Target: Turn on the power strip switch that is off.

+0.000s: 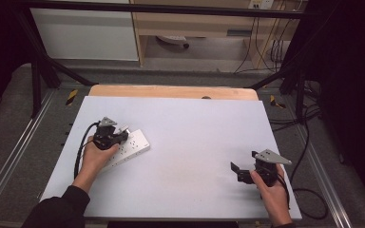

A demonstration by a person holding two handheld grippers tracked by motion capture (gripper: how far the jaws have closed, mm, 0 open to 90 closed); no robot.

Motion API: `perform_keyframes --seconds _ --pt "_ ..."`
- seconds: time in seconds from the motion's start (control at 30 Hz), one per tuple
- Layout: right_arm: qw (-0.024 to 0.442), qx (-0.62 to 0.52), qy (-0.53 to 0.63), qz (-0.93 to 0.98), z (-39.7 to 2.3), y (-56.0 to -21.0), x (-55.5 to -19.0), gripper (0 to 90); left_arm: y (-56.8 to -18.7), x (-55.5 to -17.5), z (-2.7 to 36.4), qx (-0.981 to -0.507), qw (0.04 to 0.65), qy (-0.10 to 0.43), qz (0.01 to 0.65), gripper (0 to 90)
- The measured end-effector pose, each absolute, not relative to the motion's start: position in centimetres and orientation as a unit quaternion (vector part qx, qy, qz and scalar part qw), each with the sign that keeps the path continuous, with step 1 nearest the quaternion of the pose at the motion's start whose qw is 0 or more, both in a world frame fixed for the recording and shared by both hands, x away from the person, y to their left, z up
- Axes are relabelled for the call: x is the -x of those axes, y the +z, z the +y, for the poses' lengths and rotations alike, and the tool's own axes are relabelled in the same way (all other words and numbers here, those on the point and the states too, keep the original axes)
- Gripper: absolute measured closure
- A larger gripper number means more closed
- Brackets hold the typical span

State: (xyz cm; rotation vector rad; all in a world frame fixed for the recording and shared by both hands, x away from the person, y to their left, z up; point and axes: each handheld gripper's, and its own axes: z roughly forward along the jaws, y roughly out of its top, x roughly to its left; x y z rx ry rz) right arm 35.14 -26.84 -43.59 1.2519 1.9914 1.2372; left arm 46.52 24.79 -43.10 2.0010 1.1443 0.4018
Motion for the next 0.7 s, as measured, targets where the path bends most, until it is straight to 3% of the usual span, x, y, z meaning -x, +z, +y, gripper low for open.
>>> perform_keyframes --seconds 0.7 --pt "0.240 -0.457 0.452 0.728 -26.83 -43.60 -35.19 2.5 -43.04 -46.31 24.64 -0.783 0.404 0.176 0.439 90.0"
